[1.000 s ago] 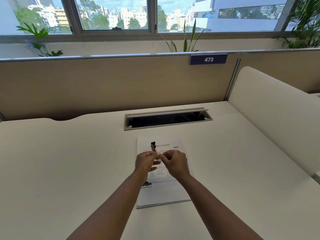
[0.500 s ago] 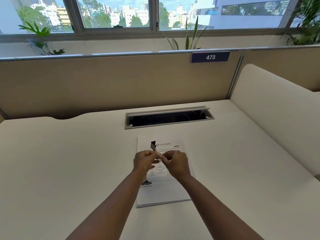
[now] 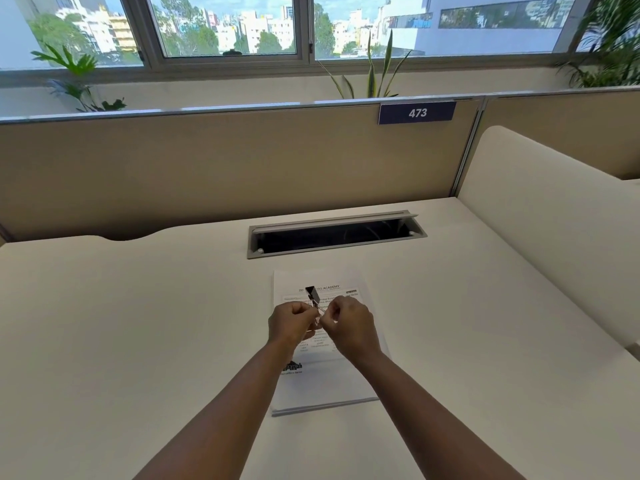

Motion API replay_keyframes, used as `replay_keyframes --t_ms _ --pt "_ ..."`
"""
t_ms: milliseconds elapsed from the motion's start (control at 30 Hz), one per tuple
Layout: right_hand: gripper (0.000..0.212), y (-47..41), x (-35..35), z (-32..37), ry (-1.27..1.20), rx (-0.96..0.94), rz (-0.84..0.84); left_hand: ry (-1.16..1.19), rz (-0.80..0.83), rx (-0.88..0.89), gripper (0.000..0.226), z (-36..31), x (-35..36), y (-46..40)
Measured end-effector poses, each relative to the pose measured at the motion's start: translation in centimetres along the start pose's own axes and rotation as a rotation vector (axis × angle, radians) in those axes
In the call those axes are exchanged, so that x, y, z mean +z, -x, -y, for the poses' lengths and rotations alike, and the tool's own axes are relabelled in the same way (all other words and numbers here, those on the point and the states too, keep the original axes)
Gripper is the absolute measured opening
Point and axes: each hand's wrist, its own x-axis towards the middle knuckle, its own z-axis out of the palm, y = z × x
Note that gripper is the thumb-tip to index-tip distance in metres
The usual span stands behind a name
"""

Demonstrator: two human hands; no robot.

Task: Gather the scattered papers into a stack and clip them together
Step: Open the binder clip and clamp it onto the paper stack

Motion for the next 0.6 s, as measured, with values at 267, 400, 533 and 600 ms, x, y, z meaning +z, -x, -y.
replay_keyframes --t_ms 267,400,533,600 --pt "0.021 -0.3 0.0 -0.3 -0.057 -0.056 -0.056 -0.089 0.203 -0.024 0.028 -0.2 -0.2 -0.2" --pt "0.02 -0.6 -0.2 -0.4 -0.14 -0.033 -0.103 -0.201 0.134 0.13 0.023 0.5 -0.4 -0.6" --pt "0.019 -1.0 -0.9 -0.3 -0.231 -0.008 -0.142 -0.217 0.151 0.21 0.027 0.8 -0.8 -0.7" --pt "0.019 -1.1 -1.1 -0.2 -0.283 0.0 -0.157 -0.198 0.188 0.215 0.03 0.7 -1.0 -0.7"
